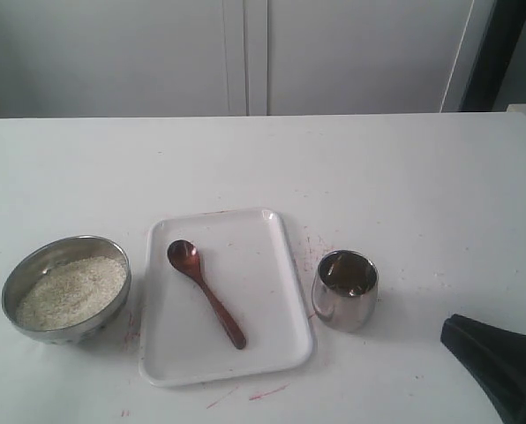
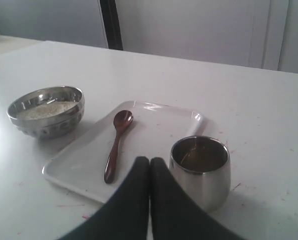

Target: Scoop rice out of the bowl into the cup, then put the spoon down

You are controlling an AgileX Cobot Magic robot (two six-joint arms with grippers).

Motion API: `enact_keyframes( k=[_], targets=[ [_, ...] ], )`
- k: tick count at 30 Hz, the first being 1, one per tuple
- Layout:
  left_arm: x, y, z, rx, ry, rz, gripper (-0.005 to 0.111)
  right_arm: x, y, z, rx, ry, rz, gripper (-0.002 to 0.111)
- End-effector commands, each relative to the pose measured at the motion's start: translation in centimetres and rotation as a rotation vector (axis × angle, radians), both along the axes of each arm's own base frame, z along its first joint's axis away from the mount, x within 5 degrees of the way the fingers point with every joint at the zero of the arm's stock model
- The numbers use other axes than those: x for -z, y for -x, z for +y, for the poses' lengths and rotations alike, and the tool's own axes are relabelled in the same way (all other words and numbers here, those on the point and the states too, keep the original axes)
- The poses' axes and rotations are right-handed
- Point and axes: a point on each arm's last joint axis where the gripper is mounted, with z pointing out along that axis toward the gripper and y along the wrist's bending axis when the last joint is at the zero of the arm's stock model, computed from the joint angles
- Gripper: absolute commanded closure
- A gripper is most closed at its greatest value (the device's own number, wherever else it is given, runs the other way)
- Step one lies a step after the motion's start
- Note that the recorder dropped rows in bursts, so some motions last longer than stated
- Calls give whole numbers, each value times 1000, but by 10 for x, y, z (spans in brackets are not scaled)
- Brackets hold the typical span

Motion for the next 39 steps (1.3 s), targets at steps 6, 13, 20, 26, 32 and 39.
enact_keyframes(
  k=[6,13,20,26,32,39],
  targets=[
    [-2,1,0,3,12,-11,92,2,1,0,-7,24,-4,108],
    [-2,1,0,3,12,-11,92,2,1,0,-7,24,-4,108],
    [-2,1,0,3,12,-11,92,-5,8,-4,-11,-22,-72,108],
    [-2,1,0,3,12,-11,92,-10,18,-9,-28,-76,-134,108],
    [-2,1,0,3,12,-11,92,-9,26,-11,-50,-92,-147,108],
    [-2,1,0,3,12,-11,92,-10,29,-13,-54,-103,-167,108]
  ],
)
